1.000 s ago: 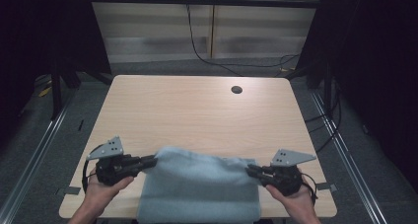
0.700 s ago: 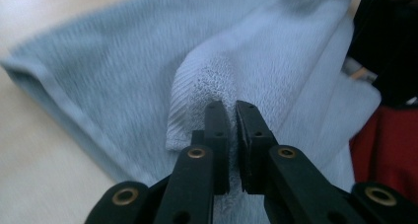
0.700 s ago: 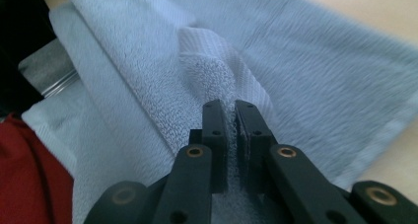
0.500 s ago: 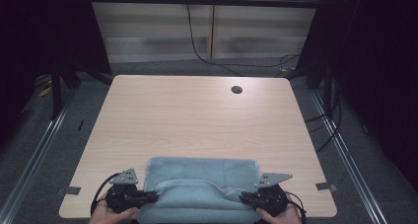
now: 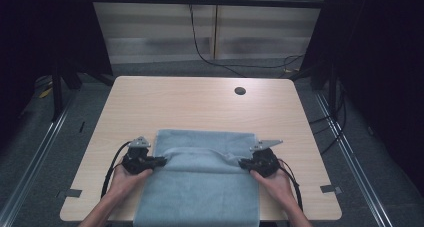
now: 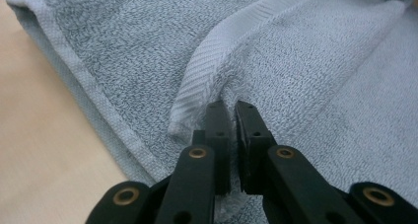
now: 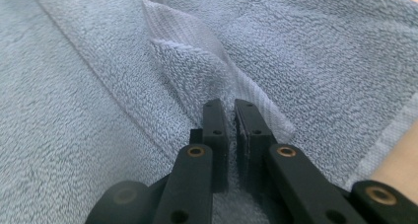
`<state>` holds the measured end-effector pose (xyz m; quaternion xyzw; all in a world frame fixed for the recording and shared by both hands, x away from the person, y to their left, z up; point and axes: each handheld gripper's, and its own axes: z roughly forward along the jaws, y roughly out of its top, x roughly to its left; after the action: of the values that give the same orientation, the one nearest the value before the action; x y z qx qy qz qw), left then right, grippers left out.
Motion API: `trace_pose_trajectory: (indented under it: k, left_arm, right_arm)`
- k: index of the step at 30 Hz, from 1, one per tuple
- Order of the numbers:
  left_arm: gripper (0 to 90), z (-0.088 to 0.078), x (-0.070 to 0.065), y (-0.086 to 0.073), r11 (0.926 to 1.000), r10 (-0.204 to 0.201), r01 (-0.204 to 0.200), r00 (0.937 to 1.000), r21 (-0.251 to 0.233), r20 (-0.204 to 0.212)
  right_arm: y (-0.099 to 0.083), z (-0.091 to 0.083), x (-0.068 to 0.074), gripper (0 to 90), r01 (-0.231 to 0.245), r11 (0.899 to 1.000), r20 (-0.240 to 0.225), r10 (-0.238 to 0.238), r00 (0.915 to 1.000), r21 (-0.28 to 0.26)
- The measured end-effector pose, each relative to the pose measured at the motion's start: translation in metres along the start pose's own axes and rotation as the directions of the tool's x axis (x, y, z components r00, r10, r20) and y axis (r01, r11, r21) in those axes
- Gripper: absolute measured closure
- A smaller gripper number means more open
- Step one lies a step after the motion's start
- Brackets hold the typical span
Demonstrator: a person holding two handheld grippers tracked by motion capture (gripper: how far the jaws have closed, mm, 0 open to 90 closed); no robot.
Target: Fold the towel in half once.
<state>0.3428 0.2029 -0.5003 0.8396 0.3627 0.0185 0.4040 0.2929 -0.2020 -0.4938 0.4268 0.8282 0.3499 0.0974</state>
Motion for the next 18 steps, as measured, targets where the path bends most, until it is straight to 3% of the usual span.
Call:
trace_pose_trajectory:
  k: [4, 8, 10, 14, 18]
  left_arm:
    - [85.5, 0.012, 0.011, 0.015, 0.9999, 0.003, -0.003, 0.9986, -0.012, -0.053]
    - [85.5, 0.018, 0.031, 0.028, 0.9994, -0.032, 0.031, 0.999, -0.011, -0.03]
    - [85.5, 0.021, 0.041, 0.033, 0.9984, -0.053, 0.052, 0.9978, -0.021, -0.039]
    - [85.6, 0.028, 0.055, 0.043, 0.9942, -0.1, 0.098, 0.9928, -0.045, -0.066]
    - [85.5, 0.032, 0.059, 0.049, 0.9958, -0.083, 0.079, 0.9915, -0.047, -0.1]
  right_arm:
    - [0.022, 0.016, -0.022, 84.9, -0.027, 1.0, 0.044, 0.027, 0.9987, 0.0]
    - [0.038, 0.029, -0.038, 84.9, -0.056, 0.998, 0.06, 0.056, 0.9967, -0.003]
    - [0.047, 0.035, -0.043, 84.9, -0.057, 0.998, 0.063, 0.056, 0.9965, 0.006]
    - [0.062, 0.048, -0.051, 84.9, -0.114, 0.994, 0.093, 0.113, 0.9892, -0.001]
    - [0.073, 0.057, -0.059, 84.9, -0.141, 0.99, 0.101, 0.141, 0.9849, -0.001]
